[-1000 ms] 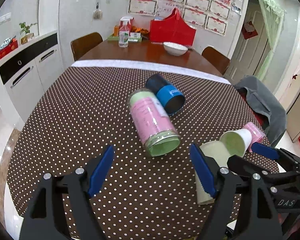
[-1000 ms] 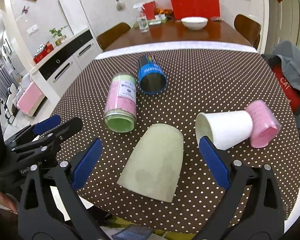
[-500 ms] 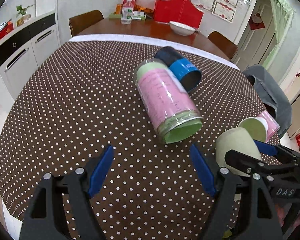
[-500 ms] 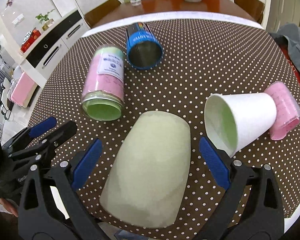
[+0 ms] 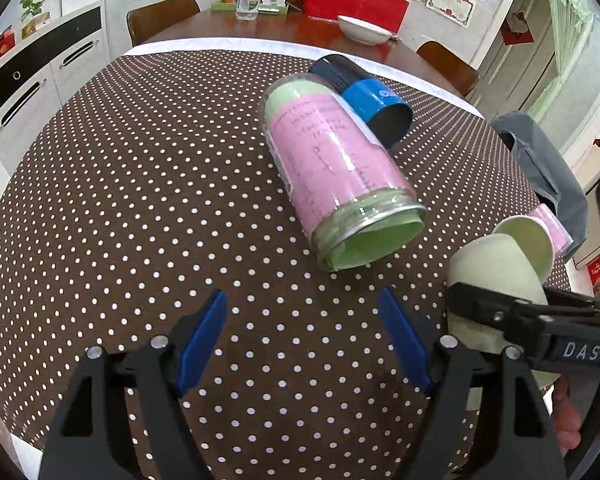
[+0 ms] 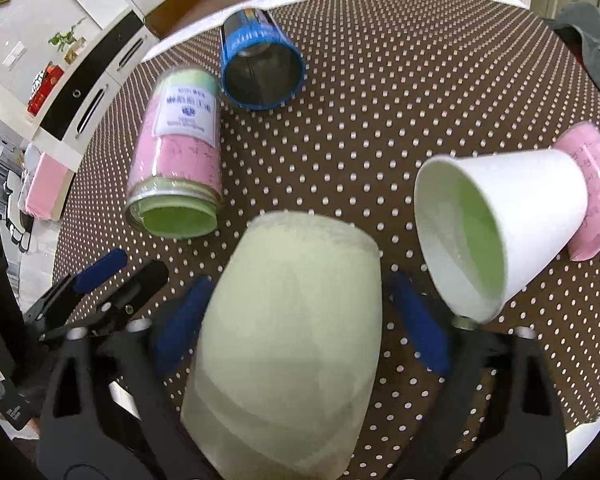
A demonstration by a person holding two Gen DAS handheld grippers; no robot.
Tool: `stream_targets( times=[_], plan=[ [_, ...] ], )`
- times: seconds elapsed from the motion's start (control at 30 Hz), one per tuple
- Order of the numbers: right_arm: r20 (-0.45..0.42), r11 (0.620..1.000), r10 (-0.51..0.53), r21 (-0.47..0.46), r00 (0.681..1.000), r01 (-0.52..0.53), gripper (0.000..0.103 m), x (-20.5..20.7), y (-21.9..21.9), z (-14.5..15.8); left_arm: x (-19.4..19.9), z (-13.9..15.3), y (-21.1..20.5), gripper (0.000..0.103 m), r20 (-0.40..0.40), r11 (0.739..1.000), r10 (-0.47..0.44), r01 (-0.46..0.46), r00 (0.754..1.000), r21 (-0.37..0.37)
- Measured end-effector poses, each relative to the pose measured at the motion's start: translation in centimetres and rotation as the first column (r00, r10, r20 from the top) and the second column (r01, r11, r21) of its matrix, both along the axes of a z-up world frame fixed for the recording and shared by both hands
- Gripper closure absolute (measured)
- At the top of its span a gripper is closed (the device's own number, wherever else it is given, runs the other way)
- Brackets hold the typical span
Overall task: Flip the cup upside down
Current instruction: 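Rotate the right gripper to turn the pale green cup rim-down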
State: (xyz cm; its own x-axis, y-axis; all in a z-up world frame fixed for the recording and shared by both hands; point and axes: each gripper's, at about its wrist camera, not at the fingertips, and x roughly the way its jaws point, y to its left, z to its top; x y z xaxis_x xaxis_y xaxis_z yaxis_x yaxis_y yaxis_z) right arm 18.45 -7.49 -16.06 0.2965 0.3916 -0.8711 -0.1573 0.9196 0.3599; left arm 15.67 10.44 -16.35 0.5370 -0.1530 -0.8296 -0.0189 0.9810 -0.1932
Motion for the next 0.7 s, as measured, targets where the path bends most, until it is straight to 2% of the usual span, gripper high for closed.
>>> stream_targets(
  times=[0.33,0.7],
  plan=[
    [0.052,0.999,0.004,-0.052,0.999,-0.001,0.026,-0.6,0.2,1.2,-0.2,1.0,-0.3,0.026,0.024,1.0,0.02,-0.02,1.0,0.024],
    [0.176,0.993,0.006,-0.116,0.984,0.015,0.028,-1.4,0.0,4.0,-1.0,3.1,1.7,0.026,0.078,0.998,0.065,-0.067,0.995,0.021]
  ],
)
